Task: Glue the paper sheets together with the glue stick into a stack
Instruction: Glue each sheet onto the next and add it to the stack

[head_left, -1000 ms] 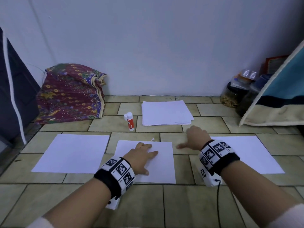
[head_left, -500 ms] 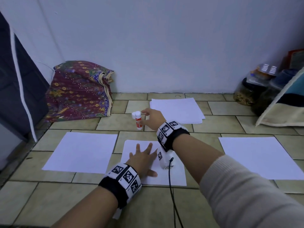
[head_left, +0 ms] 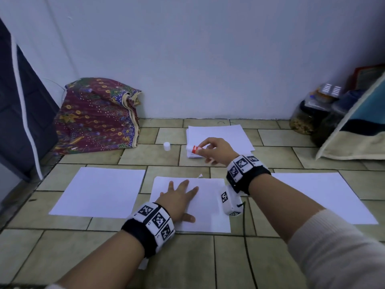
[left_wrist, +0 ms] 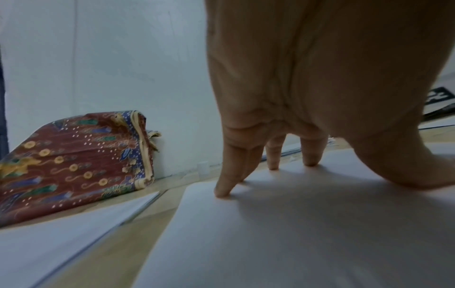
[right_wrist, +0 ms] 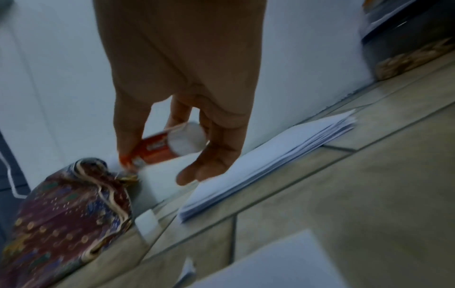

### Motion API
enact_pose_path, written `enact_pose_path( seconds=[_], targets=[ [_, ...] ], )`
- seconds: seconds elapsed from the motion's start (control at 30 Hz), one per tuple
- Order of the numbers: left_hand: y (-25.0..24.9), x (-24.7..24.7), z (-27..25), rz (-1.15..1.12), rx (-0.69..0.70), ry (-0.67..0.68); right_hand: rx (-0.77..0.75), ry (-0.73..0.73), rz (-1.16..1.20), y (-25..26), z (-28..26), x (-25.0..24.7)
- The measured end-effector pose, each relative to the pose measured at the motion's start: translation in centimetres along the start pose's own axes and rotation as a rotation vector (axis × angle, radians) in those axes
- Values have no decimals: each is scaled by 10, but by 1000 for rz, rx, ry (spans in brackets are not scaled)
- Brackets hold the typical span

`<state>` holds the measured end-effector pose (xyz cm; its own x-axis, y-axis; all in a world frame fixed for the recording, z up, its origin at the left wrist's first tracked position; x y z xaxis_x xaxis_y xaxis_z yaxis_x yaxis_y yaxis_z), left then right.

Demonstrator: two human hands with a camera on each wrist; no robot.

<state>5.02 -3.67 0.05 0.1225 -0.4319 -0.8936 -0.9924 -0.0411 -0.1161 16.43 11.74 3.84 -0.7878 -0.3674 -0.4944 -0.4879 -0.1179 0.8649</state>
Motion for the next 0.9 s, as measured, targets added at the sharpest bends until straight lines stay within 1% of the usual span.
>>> enact_pose_path(
  seconds=[0.07,0.13,0.2,0.3,0.43,0.47,0.53,0.63,0.77,0.9],
  targets=[
    [-1,-4,1,110,9,-29,20,-30,-18,-4,-5,-20],
    [-3,-9,4,172,4,-69,34,-145,-56,-8,-7,-35],
    [-7,-14,7,193,-7,-91,38,-211,-25,-10,-10,-44],
    [-15,-19,11,209,-4,-139,33,-186,67,-14,-19,-47],
    [-20,-17,23,121,39,-205,16,-154,-1,-23,-26,-37],
    [-19,-16,27,118,58,-206,11,-155,-19,-25,-27,-33],
    [-19,-17,34,125,95,-159,9,-159,-31,-27,-26,-26],
    [-16,-15,45,117,83,-83,-7,-165,-98,-27,-26,-16],
    [-12,-12,49,88,91,-124,-34,-124,-184,-24,-25,-4],
    [-12,-11,48,87,87,-130,-119,-57,-368,-21,-27,1]
  ],
)
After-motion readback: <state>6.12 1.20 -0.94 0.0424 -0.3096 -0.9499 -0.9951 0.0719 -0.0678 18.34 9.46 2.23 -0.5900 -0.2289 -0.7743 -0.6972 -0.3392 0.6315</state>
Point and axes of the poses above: each hand's wrist, its own z-axis towards the middle knuckle, its own x-axis out of the palm, y = z × x, the point moved 1 cm from there along z, towards the middle knuckle, and after that the axes turned 8 degrees about -y, right-handed, at the moved point
